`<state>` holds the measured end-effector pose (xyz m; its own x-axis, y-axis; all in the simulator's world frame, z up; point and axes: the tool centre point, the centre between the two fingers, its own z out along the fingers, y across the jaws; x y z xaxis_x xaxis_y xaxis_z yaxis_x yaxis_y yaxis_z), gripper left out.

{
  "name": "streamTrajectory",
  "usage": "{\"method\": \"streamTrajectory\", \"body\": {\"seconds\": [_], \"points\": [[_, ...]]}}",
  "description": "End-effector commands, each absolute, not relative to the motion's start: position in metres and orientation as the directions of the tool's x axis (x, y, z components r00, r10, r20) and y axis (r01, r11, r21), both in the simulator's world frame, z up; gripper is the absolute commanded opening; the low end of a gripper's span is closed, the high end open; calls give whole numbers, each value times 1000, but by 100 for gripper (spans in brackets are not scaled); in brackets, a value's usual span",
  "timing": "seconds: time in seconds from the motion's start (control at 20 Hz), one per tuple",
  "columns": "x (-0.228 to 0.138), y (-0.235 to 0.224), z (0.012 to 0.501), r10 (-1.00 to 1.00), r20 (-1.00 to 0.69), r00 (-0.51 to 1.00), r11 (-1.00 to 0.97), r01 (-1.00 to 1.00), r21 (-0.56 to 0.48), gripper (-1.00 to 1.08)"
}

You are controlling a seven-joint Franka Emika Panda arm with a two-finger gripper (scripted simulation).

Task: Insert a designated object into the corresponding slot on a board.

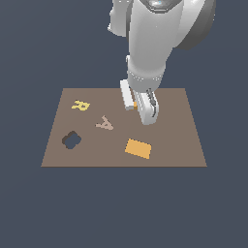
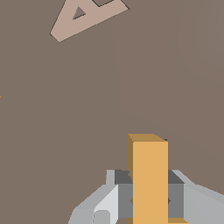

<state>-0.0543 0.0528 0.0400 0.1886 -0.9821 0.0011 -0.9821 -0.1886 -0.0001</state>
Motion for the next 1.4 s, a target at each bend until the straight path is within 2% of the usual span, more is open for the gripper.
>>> {"method": "streamTrajectory", "body": {"seconds": [0.0, 0.85, 0.9, 1.35], "points": [[-59, 54, 40, -989, 1, 148, -148, -989, -1, -100], [-65, 56, 30, -995, 1, 95, -95, -995, -1, -100], [-65, 56, 30, -995, 1, 95, -95, -995, -1, 100], [-65, 56, 30, -995, 1, 95, -95, -995, -1, 100]]}}
